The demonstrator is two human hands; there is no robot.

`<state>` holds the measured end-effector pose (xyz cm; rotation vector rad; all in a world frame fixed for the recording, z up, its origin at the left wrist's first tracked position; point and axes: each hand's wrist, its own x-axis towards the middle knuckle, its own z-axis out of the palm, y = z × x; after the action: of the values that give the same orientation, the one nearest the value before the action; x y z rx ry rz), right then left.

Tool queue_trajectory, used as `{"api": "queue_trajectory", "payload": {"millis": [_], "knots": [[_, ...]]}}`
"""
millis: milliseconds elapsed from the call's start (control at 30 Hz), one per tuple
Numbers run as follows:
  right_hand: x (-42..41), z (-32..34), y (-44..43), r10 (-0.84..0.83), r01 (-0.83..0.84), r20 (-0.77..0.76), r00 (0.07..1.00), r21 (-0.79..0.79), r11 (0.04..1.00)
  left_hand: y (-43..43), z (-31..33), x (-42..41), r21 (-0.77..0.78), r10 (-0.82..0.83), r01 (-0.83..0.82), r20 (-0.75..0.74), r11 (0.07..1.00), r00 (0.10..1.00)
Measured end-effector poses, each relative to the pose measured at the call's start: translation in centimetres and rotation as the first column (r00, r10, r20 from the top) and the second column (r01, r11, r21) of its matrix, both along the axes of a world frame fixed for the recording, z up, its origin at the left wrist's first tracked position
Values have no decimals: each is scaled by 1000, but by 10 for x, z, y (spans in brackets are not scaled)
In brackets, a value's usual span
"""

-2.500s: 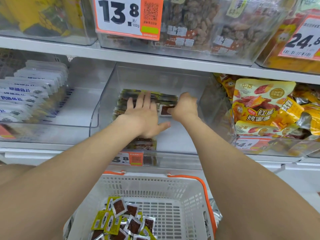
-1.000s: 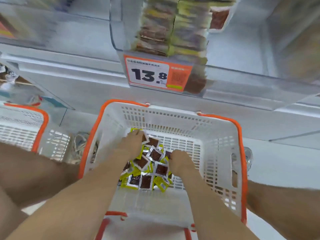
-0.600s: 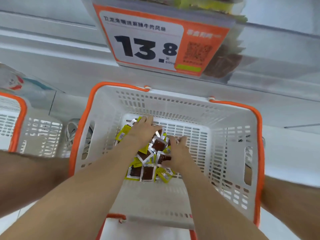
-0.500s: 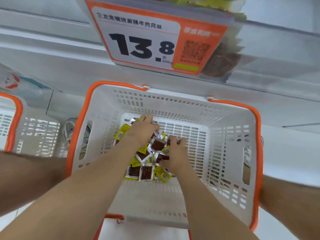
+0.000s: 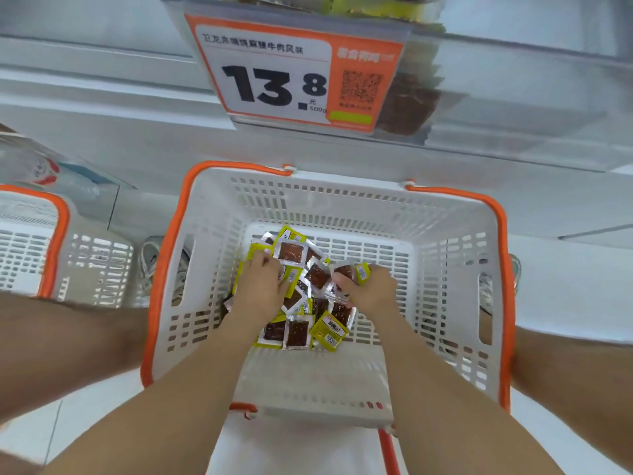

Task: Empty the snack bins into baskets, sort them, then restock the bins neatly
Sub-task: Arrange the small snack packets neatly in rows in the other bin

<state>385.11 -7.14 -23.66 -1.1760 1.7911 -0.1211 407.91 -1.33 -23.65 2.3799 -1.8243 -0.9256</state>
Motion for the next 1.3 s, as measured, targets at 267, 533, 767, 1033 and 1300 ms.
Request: {"api": "queue_trajectory", "payload": {"millis": [267,533,767,1033,1300], "knots": [[2,19,-2,-413,399,-49,909,-181,899,0,7,-6,-77,123,-131,-104,988,987],[17,-6,2,-214,109,410,887,266,958,-11,-5,2,46,204,-204,-6,978,979],[21,-13,-4,-359,246,400,843,308,919,-16,-2,2,37,224,-222,-90,974,970],[43,-12,2,206,-232,273,940,67,970,-32,9,5,168,229,-176,-380,970,896],[29,-6,-8,70,-121,288,955,163,979,-41,22,1,337,547,-439,-620,833,563]]}}
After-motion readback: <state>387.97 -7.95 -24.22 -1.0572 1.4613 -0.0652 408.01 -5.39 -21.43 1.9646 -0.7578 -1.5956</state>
